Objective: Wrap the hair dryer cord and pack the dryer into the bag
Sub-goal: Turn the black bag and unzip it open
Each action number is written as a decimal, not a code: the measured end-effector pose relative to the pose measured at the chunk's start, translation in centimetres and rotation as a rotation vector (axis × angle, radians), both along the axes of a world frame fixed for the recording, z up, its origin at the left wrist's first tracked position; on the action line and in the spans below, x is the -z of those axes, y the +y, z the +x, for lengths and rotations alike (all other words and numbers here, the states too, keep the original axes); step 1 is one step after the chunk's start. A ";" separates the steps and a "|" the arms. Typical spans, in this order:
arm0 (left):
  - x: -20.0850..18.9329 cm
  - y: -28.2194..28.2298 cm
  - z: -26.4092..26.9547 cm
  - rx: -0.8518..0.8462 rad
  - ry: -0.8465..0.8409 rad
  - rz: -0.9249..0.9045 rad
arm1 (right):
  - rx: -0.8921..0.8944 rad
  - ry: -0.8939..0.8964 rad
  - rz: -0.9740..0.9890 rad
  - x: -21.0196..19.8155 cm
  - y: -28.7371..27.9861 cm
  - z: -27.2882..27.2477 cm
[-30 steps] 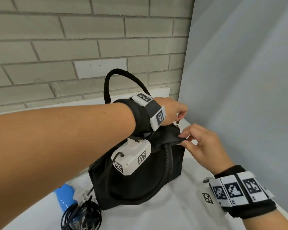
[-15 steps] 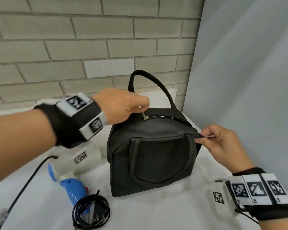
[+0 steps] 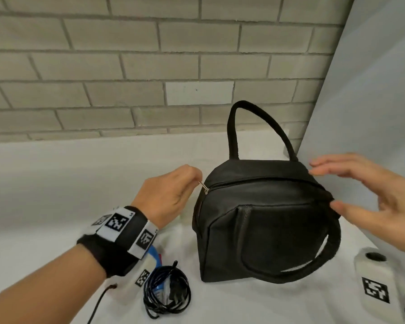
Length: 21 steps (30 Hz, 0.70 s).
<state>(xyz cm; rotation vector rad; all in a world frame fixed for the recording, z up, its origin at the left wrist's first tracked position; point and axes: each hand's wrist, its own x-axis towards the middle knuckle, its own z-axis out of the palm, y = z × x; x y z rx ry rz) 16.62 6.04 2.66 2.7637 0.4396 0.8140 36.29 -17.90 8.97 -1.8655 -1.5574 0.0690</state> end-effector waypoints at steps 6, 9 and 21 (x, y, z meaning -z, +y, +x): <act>1.0 -0.5 0.4 0.059 -0.002 -0.007 | -0.110 -0.501 -0.332 -0.9 6.3 -6.2; 0.8 -0.5 0.0 0.083 -0.027 0.020 | -0.045 -0.512 -0.452 -0.7 8.1 -6.1; 0.8 -1.3 -0.2 0.119 -0.075 0.023 | -0.043 -0.059 -0.720 -0.2 9.3 -5.2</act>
